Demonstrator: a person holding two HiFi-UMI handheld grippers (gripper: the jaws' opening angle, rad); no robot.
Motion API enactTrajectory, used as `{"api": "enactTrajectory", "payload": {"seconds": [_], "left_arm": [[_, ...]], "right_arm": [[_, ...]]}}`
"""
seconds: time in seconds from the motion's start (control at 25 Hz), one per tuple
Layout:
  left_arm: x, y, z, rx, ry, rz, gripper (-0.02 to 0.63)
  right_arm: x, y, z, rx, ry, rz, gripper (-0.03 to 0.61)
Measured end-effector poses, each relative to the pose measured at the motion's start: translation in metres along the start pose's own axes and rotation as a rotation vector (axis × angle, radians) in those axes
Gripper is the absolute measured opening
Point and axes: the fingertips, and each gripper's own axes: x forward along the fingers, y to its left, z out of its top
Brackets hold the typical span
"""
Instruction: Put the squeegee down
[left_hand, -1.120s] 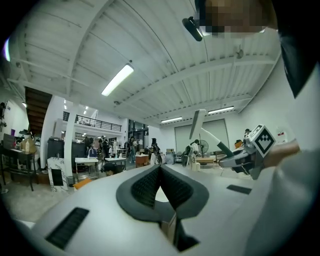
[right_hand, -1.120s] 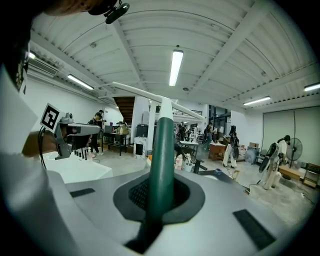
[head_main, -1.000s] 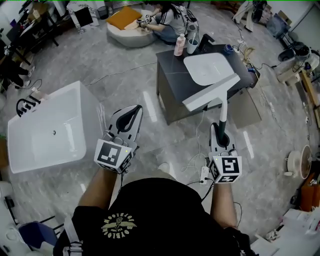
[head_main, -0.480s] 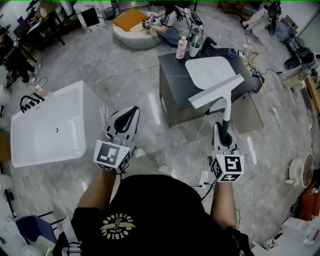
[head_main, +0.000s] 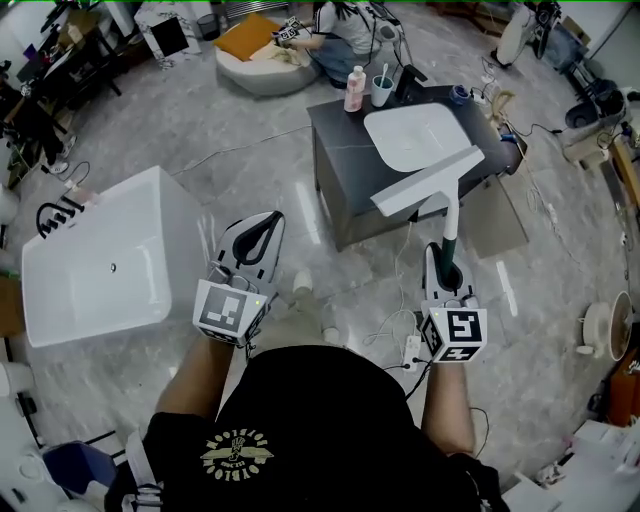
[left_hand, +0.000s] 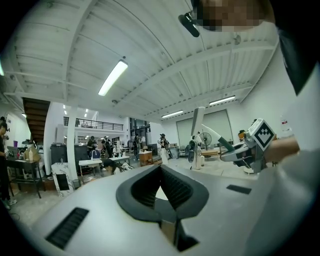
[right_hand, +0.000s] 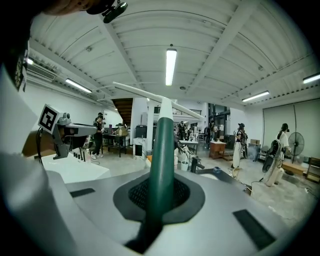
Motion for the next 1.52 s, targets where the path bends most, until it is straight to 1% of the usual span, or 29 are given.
{"api": "enactTrajectory", "payload": {"seconds": [0.2, 0.36, 0.52, 0.6, 0.76, 0.92, 1.24, 1.52], "left_arm": [[0.023, 0.003, -0.002, -0.008, -0.009, -0.021, 0.023], [0.041, 0.016, -0.003, -0.053, 0.014, -0.004, 0.023], [0.057, 0.024, 0.001, -0.025, -0.042, -0.041, 0.023], [0.067, 0.035, -0.001, -0.027, -0.041, -0.038, 0.023], [0.089, 0.062, 0.001, -0.055, -0.039, -0.013, 0.023], [0.114, 0.073, 0.006, -0.029, -0.046, -0.048, 0.023], [0.168, 0.096, -0.002, -0.024, -0.031, -0.111, 0.023], [0.204, 0.119, 0.005, -0.015, -0.045, -0.160, 0.023]], "right_arm": [[0.013, 0.000, -0.002, -0.002, 0.014, 0.006, 0.028], [0.030, -0.002, -0.006, 0.011, 0.024, -0.004, 0.028], [0.051, -0.003, -0.003, 0.005, 0.035, -0.002, 0.028], [0.063, -0.006, 0.002, -0.005, 0.035, -0.009, 0.028], [0.090, -0.013, 0.009, -0.027, 0.050, -0.018, 0.028], [0.115, -0.019, 0.018, -0.024, 0.055, -0.026, 0.028], [0.163, -0.039, 0.031, -0.026, 0.065, -0.065, 0.028], [0.197, -0.050, 0.047, -0.018, 0.064, -0.103, 0.028]]}}
